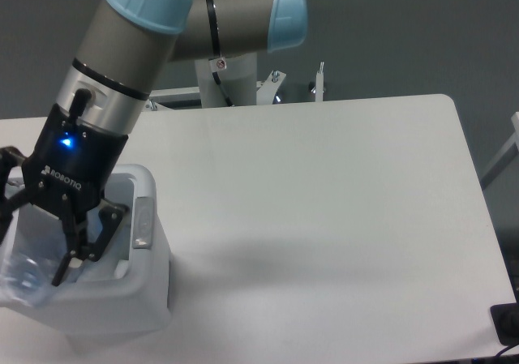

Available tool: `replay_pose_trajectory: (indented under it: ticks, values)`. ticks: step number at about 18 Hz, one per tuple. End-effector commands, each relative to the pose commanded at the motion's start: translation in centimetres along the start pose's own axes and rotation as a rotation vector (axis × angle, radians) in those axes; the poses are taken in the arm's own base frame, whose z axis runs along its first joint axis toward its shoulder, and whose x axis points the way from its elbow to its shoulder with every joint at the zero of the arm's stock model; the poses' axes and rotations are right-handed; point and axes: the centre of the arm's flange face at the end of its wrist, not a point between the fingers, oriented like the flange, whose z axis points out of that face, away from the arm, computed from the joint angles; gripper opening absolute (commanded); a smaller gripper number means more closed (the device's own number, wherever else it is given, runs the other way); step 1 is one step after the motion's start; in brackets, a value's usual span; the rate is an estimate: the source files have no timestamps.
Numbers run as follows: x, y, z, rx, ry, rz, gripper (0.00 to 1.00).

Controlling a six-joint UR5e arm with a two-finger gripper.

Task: Place the trash in the trash can
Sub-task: 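Open the gripper to release the bottle into the bin and rise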

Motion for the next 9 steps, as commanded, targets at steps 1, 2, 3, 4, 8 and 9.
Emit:
replay_pose_trajectory:
  ticks: [1,2,3,4,8,9]
  values:
    - [-1.2,0.0,-1.1,0.008,-0.024,-0.011,1.0]
    - [-1.9,0.1,-1.4,0.006,-0.042,-0.016,1.0]
    - [-3.0,0.1,-1.9,0.002,-0.088,-0.02,1.0]
    - [-4.5,0.1,-2.7,-0.006,-0.164,-0.024,1.0]
    - [-12.7,2.1,-5.5,-0.092,-0.484,-0.066,1.0]
    - [-14.7,3.2,-6.3,-0.152,-0.547,-0.044,1.0]
